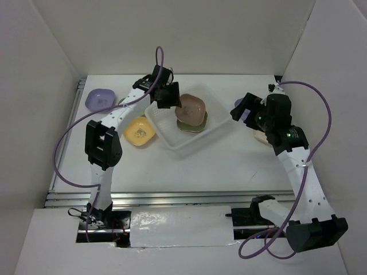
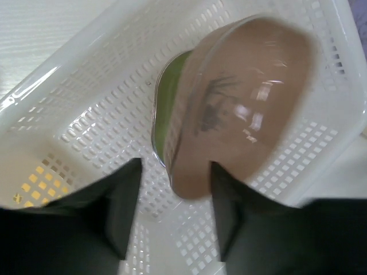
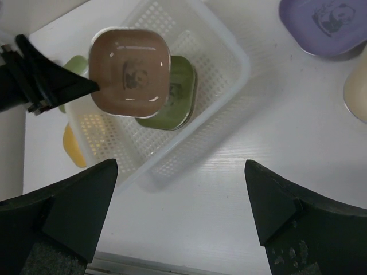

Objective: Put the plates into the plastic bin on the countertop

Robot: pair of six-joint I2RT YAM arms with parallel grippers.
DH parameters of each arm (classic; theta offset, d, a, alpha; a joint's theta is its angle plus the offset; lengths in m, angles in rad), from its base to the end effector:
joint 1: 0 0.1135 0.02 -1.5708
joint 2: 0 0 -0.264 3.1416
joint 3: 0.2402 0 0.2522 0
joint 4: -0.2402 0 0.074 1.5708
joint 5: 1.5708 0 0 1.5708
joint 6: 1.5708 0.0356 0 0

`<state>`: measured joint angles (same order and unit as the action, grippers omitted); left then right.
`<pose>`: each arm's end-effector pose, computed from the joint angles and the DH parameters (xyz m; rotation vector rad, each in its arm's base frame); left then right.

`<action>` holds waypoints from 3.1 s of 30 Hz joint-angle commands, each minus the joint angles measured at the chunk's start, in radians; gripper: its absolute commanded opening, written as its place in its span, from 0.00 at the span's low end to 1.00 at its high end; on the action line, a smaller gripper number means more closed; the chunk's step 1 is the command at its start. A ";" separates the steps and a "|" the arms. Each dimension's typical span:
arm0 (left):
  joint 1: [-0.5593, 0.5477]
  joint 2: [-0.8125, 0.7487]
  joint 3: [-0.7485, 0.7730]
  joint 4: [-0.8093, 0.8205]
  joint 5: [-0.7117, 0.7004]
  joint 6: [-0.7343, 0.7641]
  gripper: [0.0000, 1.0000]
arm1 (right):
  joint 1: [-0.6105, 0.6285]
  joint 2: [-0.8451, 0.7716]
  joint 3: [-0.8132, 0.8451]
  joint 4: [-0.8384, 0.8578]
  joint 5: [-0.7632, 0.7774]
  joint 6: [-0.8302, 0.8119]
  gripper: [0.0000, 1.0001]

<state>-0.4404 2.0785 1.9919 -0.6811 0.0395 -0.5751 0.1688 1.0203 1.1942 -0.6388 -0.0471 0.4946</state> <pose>0.4304 -0.2044 0.3067 -0.1416 2.3998 -0.5378 0.2074 0.0371 0.3909 0.3055 2.0440 0.4614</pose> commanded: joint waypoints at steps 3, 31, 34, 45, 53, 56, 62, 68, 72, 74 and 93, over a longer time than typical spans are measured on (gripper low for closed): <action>-0.023 -0.020 0.033 0.003 -0.029 -0.019 0.80 | -0.124 0.030 -0.119 0.047 -0.071 0.016 1.00; 0.133 -0.807 -0.751 0.057 -0.096 -0.012 0.99 | -0.325 0.889 0.143 0.056 0.156 0.032 0.63; 0.155 -0.814 -0.775 0.069 -0.072 -0.012 0.99 | -0.315 0.911 0.118 0.057 0.153 0.025 0.40; 0.178 -0.824 -0.789 0.028 -0.173 -0.061 0.99 | -0.233 0.623 -0.143 0.117 0.210 0.090 0.00; 0.357 -0.945 -1.030 0.081 -0.253 -0.278 0.99 | 0.155 0.409 0.097 -0.056 0.415 0.096 0.00; 0.399 -0.956 -1.074 0.097 -0.259 -0.304 0.99 | 0.260 0.538 0.270 -0.120 0.427 0.053 0.00; 0.436 -0.861 -1.113 0.155 -0.237 -0.322 0.99 | 0.414 0.892 0.732 -0.297 0.487 0.019 0.00; 0.476 -0.744 -1.131 0.238 -0.237 -0.332 0.99 | 0.457 1.205 1.166 -0.447 0.461 -0.001 0.00; 0.480 -0.675 -1.127 0.284 -0.214 -0.310 0.99 | 0.459 1.207 1.078 -0.380 0.438 -0.018 0.05; 0.480 -0.649 -1.124 0.311 -0.201 -0.296 0.99 | 0.465 1.192 1.049 -0.368 0.454 -0.016 0.39; 0.418 -0.400 -1.002 0.428 -0.130 -0.342 0.93 | 0.653 0.579 0.696 -0.217 0.575 -0.064 1.00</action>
<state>0.0116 1.6718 0.9676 -0.2798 -0.1131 -0.8803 0.8261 1.6390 1.9705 -0.9115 0.4839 0.4328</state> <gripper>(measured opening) 0.935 0.998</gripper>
